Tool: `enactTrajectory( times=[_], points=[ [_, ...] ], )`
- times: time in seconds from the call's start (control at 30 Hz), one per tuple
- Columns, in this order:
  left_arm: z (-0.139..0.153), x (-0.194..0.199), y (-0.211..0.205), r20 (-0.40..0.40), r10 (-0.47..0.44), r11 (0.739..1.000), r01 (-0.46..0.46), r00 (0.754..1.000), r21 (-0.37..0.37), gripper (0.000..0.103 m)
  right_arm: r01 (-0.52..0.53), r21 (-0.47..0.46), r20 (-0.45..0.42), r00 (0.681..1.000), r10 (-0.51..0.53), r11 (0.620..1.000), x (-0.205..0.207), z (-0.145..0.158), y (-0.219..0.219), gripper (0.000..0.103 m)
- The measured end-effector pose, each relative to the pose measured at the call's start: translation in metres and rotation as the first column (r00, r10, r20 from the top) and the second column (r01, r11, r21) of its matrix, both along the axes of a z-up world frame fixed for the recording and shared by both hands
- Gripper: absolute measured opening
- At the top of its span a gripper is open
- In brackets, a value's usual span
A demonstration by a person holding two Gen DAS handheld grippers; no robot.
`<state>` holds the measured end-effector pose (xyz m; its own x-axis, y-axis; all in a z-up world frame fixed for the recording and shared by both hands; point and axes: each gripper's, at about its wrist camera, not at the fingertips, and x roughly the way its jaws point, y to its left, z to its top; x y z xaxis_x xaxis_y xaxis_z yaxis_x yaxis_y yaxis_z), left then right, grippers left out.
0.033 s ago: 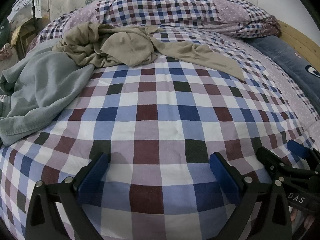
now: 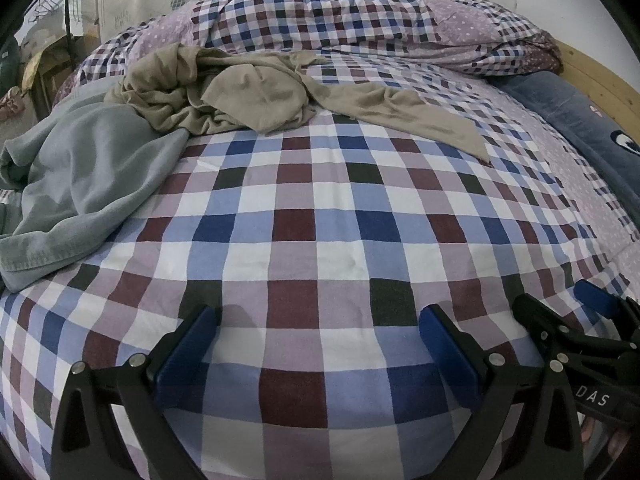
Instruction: Fold clothes
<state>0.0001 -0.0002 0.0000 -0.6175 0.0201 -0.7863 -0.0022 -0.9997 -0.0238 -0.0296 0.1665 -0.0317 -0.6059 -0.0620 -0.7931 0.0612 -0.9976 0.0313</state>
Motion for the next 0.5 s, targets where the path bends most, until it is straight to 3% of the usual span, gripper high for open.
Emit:
enactTrajectory(
  times=[0.5],
  points=[
    [0.0,-0.0001,-0.001,-0.001,0.001,1.0,-0.001,1.0,-0.003,0.103,-0.001,0.003,0.003,1.0,0.001,1.0,-0.0003,-0.0013,0.0015,0.102]
  ],
)
